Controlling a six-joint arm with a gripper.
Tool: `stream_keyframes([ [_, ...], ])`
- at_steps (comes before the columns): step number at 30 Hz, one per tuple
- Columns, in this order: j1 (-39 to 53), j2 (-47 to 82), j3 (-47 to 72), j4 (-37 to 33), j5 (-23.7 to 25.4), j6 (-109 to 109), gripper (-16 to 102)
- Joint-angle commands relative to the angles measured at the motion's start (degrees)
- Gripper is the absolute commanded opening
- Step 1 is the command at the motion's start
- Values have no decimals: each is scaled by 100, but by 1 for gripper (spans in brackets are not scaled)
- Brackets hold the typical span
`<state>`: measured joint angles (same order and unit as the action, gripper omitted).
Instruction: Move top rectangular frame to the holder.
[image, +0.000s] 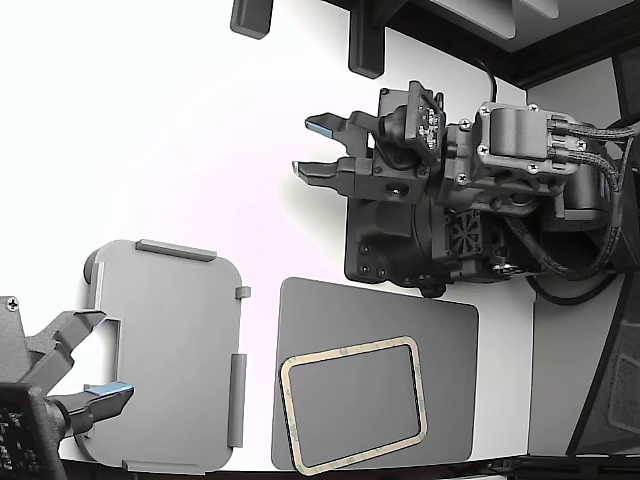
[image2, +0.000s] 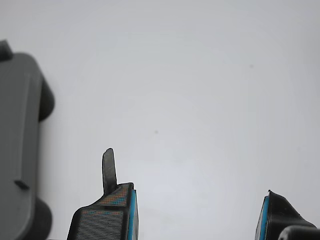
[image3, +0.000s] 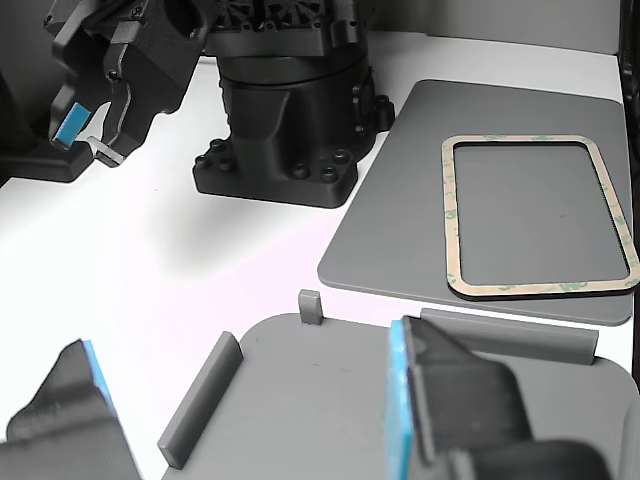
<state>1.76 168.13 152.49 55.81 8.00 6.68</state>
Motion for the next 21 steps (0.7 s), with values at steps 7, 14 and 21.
stream_keyframes([
  [7, -79, 114, -132, -35, -35, 0, 100],
  [14, -79, 26, -316, -35, 9, 18, 99],
  [21, -44, -642, -1143, -193, -334, -369, 100],
])
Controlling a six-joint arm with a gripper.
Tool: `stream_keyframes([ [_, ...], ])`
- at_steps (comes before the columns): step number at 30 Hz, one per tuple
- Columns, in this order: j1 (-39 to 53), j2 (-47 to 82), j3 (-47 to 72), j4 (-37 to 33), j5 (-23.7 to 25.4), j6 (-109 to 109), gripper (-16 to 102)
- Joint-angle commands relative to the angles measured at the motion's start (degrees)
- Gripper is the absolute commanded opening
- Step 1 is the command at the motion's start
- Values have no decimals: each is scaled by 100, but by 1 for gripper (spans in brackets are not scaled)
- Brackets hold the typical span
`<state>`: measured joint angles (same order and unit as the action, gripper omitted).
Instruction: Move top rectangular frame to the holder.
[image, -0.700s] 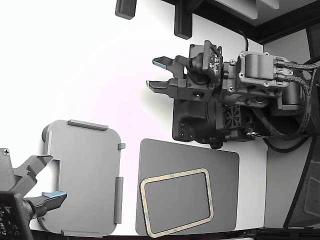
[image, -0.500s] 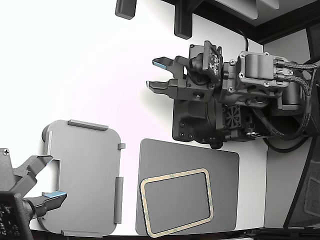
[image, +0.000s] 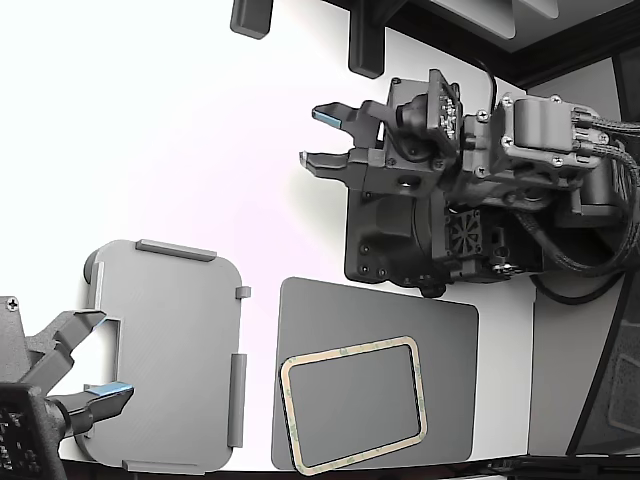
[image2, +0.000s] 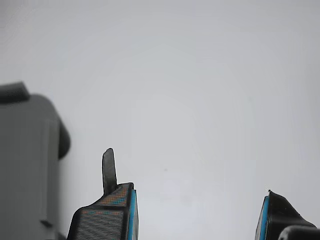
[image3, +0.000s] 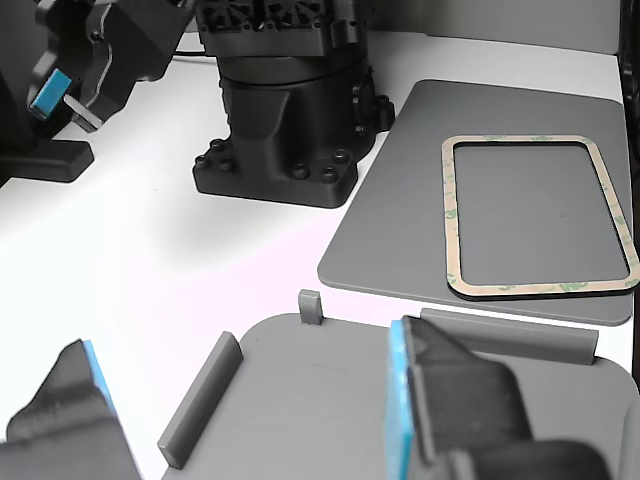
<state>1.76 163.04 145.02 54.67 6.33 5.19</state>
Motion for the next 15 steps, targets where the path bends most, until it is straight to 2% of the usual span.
stream_keyframes([
  [1, -9, -281, -519, -97, -316, -404, 100],
  [5, 492, -940, -1160, 44, -606, -1178, 100],
  [8, 1028, -1547, -1828, 457, -686, -1758, 100],
  [13, 2399, -2795, -3313, 1846, -62, -2347, 100],
  [15, 2804, -3261, -3771, 2215, -18, -2531, 100],
])
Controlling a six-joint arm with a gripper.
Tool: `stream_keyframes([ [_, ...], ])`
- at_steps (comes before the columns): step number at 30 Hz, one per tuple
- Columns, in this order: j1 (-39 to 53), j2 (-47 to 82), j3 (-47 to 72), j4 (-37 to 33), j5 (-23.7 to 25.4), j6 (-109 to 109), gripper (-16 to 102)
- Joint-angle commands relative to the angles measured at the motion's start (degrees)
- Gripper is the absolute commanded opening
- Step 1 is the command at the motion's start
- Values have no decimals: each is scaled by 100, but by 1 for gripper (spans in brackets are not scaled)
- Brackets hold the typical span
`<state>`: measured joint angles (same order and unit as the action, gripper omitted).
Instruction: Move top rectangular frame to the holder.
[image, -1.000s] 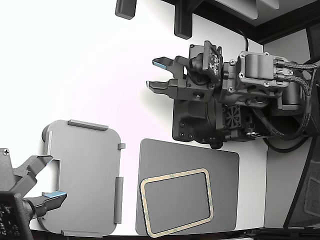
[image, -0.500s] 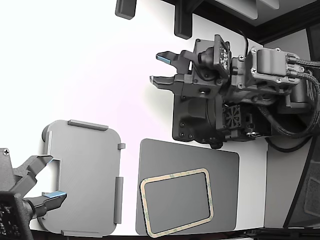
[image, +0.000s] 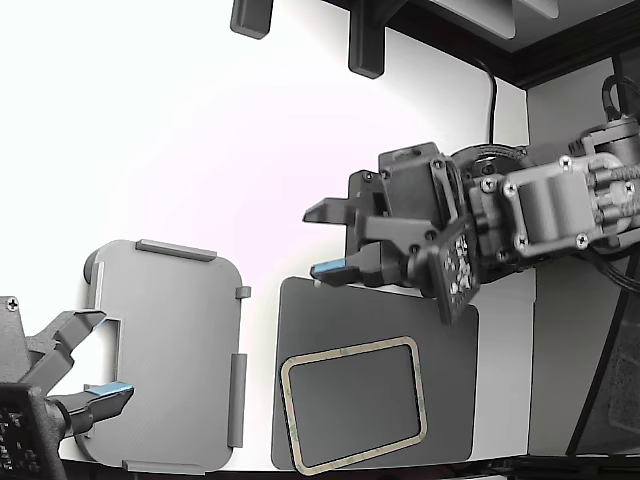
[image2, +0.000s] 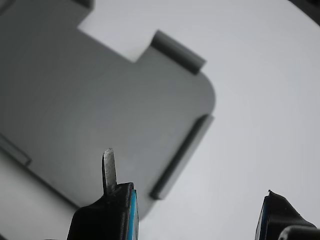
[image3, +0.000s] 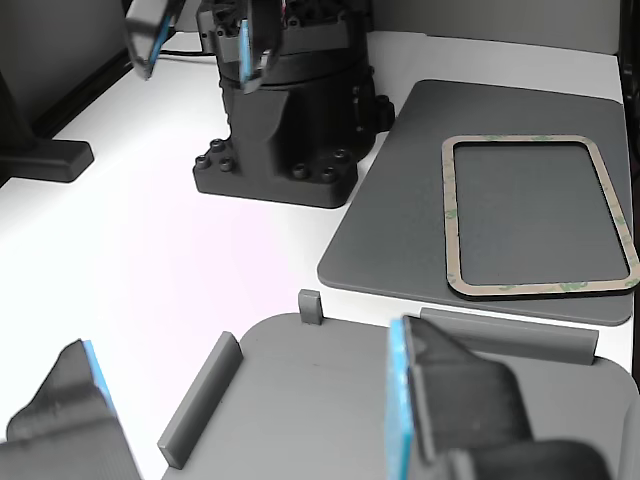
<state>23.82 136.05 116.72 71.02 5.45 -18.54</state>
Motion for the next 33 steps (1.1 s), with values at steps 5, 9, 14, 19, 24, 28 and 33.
stream_keyframes([
  [5, 1512, -1459, -1477, 958, 264, 26, 87],
  [9, 2136, -2259, -1916, 1274, 413, 246, 89],
  [14, 2716, -3015, -2083, 1283, 229, 272, 93],
  [19, 3270, -3929, -2408, 1441, 193, 79, 100],
  [24, 3498, -4808, -2988, 1775, 35, -272, 100],
  [28, 3586, -5212, -3182, 1802, 0, -738, 100],
  [33, 3665, -5467, -3085, 1556, 114, -1125, 100],
])
